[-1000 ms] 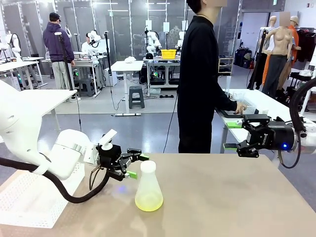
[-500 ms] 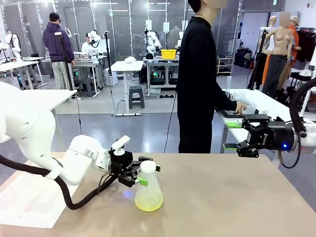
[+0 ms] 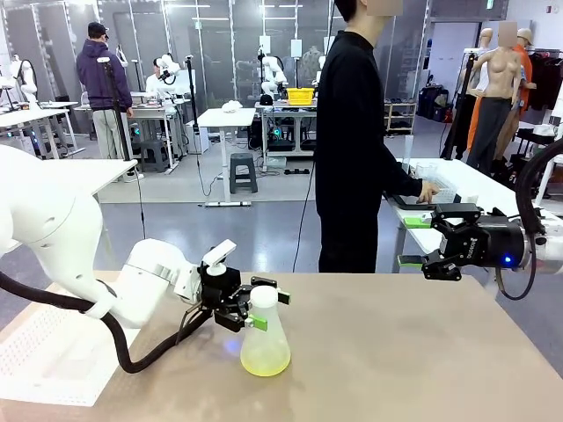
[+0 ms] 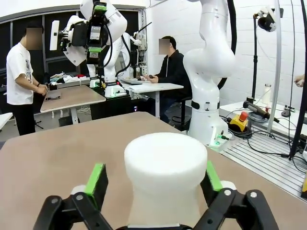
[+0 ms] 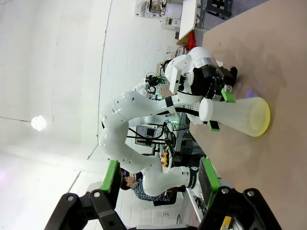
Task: Prepare the solutions needed for the experiment.
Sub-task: When the human places the Big flask in the center of the table, pick up the Big flask and place it in the left Organizing basket.
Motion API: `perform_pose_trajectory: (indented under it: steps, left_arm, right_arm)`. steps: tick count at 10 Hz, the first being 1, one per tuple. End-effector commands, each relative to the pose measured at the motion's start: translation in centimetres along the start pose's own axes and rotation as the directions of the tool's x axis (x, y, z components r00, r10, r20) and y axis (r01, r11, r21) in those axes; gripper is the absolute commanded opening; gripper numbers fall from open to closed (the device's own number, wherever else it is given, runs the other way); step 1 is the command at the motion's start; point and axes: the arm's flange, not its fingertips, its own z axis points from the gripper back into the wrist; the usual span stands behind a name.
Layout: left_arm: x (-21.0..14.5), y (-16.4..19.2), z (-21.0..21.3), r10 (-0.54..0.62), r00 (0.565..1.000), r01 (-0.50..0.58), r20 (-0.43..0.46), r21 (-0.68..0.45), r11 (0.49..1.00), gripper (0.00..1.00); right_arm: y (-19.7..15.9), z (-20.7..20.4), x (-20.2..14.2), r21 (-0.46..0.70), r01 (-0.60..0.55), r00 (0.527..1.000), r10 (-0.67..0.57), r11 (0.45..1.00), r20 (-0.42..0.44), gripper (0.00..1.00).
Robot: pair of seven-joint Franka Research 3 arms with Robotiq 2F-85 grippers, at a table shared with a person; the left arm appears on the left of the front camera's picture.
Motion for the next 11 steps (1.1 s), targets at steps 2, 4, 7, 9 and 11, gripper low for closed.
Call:
perform_pose_trajectory:
  steps: [2,4,7,9,11]
  left_arm:
    - [0.0,0.5,0.3,0.026,1.0,-0.026,0.007,-0.029,0.999,0.6]
    - [-0.1,0.7,0.1,0.042,0.999,-0.042,0.013,-0.029,0.999,0.4]
    - [0.3,0.8,-0.4,0.046,0.999,-0.045,0.018,-0.034,0.998,0.34]
    - [1.1,0.6,-0.7,0.058,0.998,-0.058,0.012,-0.003,0.998,0.14]
    - [3.6,0.1,-1.4,0.069,0.998,-0.069,0.011,0.019,0.997,0.01]
  right_arm:
    - [0.1,0.0,0.0,0.001,-0.002,1.0,0.002,1.0,-0.001,0.82]
    - [0.1,0.0,0.0,0.001,-0.002,1.0,0.002,1.0,-0.001,0.82]
    - [0.1,0.0,0.0,0.001,-0.002,1.0,0.002,1.0,-0.001,0.82]
    - [0.1,0.0,0.0,0.001,-0.002,1.0,0.002,1.0,-0.001,0.82]
    - [0.1,0.0,0.0,0.001,-0.002,1.0,0.002,1.0,-0.001,0.82]
